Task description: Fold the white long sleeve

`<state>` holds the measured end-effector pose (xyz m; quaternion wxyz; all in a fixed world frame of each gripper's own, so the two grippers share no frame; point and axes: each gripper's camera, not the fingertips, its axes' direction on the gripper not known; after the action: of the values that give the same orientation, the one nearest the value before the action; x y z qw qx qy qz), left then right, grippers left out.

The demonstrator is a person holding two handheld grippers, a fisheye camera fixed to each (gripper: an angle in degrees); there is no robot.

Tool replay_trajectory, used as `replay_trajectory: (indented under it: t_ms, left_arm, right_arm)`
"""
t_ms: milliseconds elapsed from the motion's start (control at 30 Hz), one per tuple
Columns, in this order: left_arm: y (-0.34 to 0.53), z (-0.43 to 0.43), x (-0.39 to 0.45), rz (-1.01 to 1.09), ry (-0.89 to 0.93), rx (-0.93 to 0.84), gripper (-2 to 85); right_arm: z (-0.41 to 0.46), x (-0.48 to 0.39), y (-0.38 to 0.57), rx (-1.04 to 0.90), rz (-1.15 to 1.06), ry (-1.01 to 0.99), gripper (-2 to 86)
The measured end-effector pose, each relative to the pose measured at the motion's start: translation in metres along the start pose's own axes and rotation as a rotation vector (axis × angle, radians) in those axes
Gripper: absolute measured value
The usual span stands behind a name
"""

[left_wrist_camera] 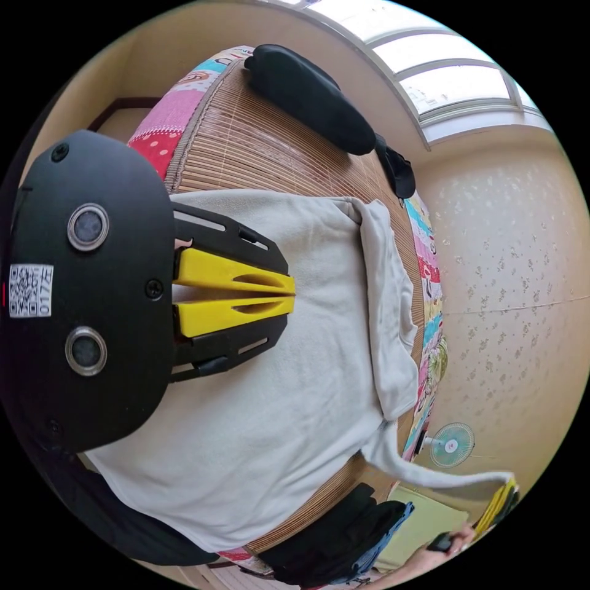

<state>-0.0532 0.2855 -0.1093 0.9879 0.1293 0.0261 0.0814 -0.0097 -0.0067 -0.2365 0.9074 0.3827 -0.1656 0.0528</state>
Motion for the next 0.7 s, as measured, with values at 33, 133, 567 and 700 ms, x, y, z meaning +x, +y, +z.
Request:
replay_trajectory:
  t_ms: [33,133,567,700]
  left_arm:
    - [0.000,0.000,0.002,0.001,-0.002,0.002,-1.0]
    - [0.001,-0.001,0.006,0.001,-0.004,0.004,-1.0]
    - [0.000,-0.002,0.028,0.018,-0.040,0.015,-1.0]
    - [-0.001,-0.002,0.033,0.021,-0.049,0.016,-1.0]
  right_arm:
    - [0.039,-0.043,0.004,-0.080,-0.125,-0.048,3.6]
    - [0.150,-0.119,0.061,-0.445,-0.312,-0.194,4.3]
    - [0.191,-0.223,0.240,-0.648,-0.580,0.375,4.1]
    - [0.152,-0.217,0.240,-0.584,-0.500,0.379,5.6]
